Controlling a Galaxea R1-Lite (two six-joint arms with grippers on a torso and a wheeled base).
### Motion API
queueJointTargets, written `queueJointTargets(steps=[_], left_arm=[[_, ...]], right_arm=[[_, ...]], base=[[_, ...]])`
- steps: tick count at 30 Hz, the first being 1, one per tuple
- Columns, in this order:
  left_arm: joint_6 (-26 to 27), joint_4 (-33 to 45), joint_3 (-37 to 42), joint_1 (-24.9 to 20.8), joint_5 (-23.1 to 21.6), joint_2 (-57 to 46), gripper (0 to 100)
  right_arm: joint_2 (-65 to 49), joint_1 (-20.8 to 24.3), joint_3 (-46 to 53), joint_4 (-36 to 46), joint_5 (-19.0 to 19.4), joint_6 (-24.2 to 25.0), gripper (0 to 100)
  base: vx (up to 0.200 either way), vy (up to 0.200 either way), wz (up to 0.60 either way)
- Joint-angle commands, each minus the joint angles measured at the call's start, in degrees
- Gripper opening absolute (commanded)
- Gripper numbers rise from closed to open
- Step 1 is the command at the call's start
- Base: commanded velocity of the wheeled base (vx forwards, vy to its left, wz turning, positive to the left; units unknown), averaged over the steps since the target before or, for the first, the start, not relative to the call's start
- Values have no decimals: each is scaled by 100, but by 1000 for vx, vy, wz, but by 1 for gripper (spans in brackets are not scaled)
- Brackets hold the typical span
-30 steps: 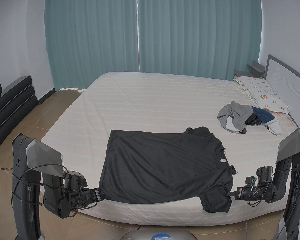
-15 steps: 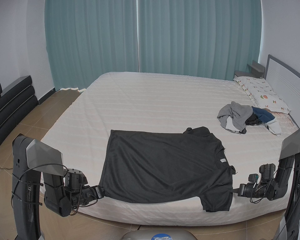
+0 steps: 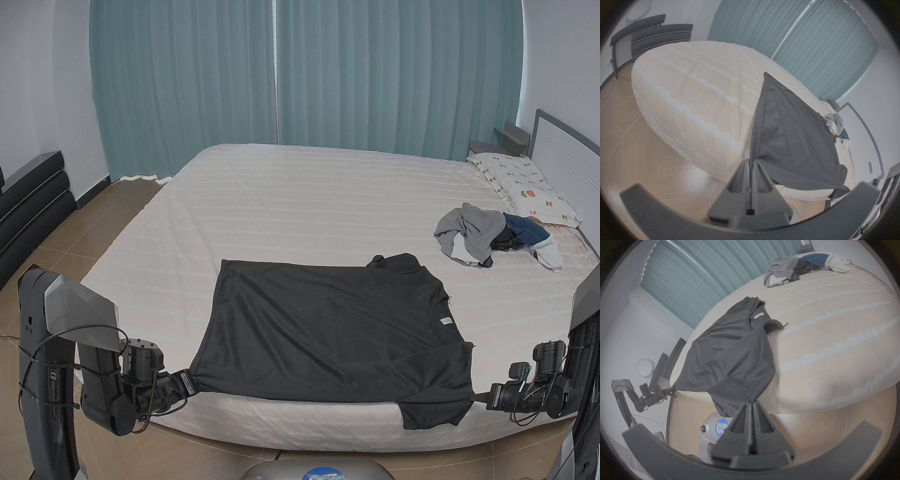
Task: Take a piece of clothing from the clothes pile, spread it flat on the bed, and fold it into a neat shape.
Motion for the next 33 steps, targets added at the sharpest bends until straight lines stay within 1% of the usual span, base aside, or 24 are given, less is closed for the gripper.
queueJointTargets(steps=[1, 6, 8, 10, 12, 16, 17, 18, 22, 23, 25, 27, 29, 33], left_arm=[[17, -30, 228, 129, 30, -267, 0], [53, -30, 456, 199, 38, -426, 0], [193, -39, 579, 191, 38, -426, 0], [483, -39, 746, 191, 38, -408, 0], [650, -83, 843, 191, 56, -399, 0], [703, -364, 993, 199, 118, -355, 0], [703, -382, 1001, 199, 126, -355, 0], [703, -478, 1063, 199, 179, -347, 0], [993, -637, 1151, 199, 276, -180, 0], [993, -637, 1151, 199, 276, -180, 0], [1055, -812, 1221, 199, 311, -4, 0], [1072, -953, 1265, 199, 311, 58, 0], [1116, -1120, 1406, 191, 311, 84, 0], [1309, -1155, 1520, 191, 311, 93, 0]], right_arm=[[120, -37, 243, -123, 1, -14, 0], [270, -28, 453, -377, -8, -14, 0], [252, -63, 453, -351, -8, -23, 0], [226, -90, 453, -254, -35, -41, 0], [164, -81, 453, -35, -61, -120, 0], [-64, -90, 453, 537, -61, -383, 0], [-73, -90, 453, 563, -61, -383, 0], [-170, -99, 453, 783, -61, -427, 0], [-565, -81, 453, 1345, -96, -463, 0], [-565, -81, 453, 1345, -96, -463, 0], [-926, -55, 453, 1960, -114, -480, 0], [-1084, -46, 453, 2259, -184, -524, 0], [-1207, -46, 453, 2435, -263, -550, 0], [-1251, -81, 453, 2479, -272, -559, 0]], base=[[0, 0, 0], [0, 0, 0], [0, 0, 0], [0, 0, 0], [0, 0, 0], [0, 0, 0], [0, 0, 0], [0, 0, 0], [0, 0, 0], [0, 0, 0], [0, 0, 0], [0, 0, 0], [0, 0, 0], [0, 0, 0]])
